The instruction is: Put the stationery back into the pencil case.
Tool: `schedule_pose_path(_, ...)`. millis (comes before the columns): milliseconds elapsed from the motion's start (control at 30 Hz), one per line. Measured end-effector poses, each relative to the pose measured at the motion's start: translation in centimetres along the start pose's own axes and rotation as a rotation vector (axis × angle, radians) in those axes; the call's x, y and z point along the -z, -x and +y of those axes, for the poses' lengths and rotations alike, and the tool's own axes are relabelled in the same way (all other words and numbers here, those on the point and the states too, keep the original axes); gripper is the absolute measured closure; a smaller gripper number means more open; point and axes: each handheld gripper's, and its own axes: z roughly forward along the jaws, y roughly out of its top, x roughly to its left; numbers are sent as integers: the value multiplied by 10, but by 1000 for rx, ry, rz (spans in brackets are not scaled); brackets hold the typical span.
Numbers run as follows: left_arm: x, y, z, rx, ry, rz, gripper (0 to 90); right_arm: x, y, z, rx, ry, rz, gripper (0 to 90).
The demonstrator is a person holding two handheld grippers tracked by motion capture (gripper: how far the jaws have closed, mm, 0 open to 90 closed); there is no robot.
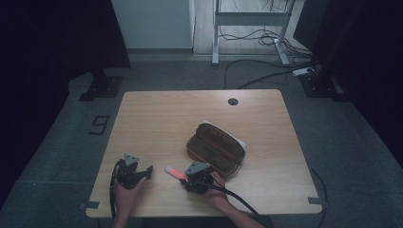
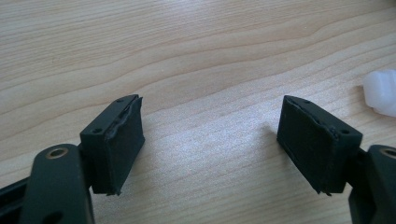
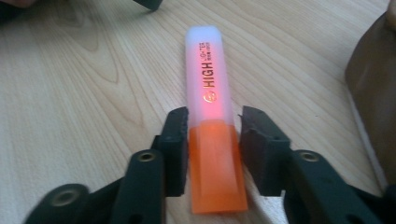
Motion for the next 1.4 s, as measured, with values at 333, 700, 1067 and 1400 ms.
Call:
schedule_pose_path(333, 0, 0, 0, 0, 0, 0, 225, 3, 3, 0, -16, -4, 29, 661)
schedule_pose_path(700, 0, 0, 0, 0, 0, 0, 224, 28, 13, 7, -41, 57, 64, 661)
schedule_pose_path(1067, 0, 0, 0, 0, 0, 0, 225, 64, 34, 16, -56, 124, 61, 661)
schedule_pose_path(1400, 0, 0, 0, 0, 0, 0, 225, 74, 41, 17, -59, 145, 47, 661)
